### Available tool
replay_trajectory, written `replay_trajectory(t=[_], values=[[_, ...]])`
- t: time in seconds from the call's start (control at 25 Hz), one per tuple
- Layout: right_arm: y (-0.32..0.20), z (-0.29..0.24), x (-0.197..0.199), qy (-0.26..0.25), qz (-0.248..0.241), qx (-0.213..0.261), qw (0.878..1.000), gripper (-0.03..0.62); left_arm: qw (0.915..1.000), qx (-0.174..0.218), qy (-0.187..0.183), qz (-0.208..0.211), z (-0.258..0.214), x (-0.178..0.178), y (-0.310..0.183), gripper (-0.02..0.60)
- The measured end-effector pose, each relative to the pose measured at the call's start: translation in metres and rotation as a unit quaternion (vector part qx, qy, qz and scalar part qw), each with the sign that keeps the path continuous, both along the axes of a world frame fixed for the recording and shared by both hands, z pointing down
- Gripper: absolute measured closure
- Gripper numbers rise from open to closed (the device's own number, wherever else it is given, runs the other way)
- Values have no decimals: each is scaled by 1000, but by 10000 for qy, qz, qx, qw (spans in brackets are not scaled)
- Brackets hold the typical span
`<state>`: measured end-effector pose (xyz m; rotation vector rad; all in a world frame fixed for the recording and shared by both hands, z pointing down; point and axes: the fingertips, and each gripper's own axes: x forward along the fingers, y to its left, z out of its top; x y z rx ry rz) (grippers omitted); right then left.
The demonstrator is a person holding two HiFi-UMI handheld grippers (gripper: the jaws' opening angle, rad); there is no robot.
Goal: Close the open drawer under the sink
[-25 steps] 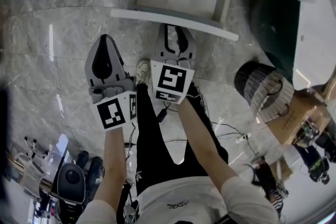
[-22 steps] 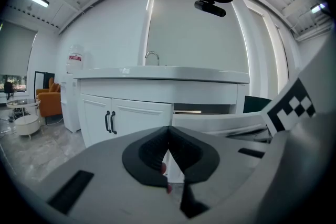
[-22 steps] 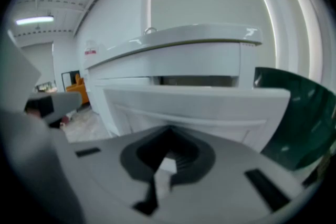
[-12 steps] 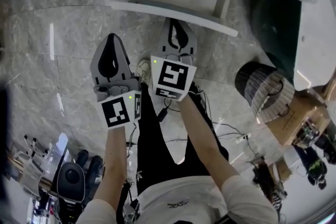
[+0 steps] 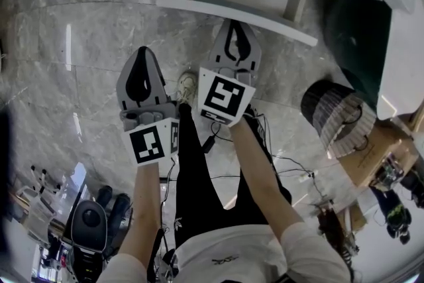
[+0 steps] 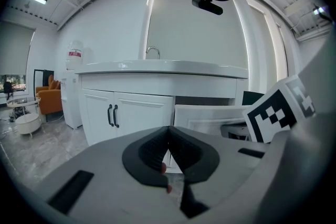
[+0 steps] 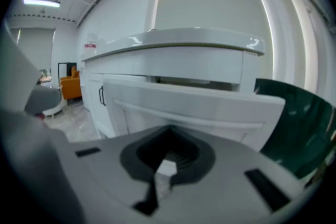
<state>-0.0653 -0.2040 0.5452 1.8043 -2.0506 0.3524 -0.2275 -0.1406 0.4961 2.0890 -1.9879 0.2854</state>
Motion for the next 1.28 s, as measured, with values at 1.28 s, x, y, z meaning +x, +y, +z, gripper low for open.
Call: replay_trajectory(t=[1.28], values=[[-91,-5,7,149,-175,100,9997,568,9996,-163,68,-197,29,-9,-20,560]])
